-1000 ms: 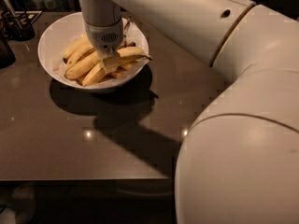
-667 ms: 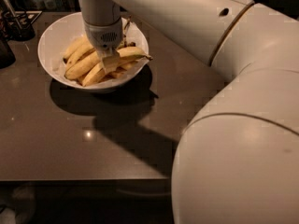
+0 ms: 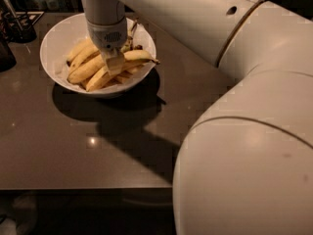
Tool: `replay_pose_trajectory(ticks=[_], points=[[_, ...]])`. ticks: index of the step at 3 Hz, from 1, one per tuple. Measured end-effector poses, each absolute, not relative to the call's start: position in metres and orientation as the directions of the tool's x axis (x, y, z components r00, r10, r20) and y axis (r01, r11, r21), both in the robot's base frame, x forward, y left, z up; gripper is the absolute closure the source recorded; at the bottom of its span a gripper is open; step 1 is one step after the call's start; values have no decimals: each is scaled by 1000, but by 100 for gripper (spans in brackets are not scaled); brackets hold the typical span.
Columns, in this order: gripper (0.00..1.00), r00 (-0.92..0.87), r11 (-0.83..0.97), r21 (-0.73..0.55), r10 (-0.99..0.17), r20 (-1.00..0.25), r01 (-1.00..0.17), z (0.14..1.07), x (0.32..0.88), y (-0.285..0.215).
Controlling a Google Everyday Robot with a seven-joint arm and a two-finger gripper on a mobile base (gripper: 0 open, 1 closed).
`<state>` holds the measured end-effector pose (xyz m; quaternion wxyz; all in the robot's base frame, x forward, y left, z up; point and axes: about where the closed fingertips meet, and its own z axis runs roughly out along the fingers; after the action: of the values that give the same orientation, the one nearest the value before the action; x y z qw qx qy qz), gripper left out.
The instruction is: Pick banana from white bowl
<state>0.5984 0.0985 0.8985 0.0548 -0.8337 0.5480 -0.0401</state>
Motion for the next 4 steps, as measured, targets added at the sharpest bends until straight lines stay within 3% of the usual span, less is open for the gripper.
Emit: replay_pose_trajectory(ticks=[1,4], points=[[100,396,-393,-135,-918,7,-909,899,599,99],[100,356,-301,-521,-935,-5,-798,1047,529,78]])
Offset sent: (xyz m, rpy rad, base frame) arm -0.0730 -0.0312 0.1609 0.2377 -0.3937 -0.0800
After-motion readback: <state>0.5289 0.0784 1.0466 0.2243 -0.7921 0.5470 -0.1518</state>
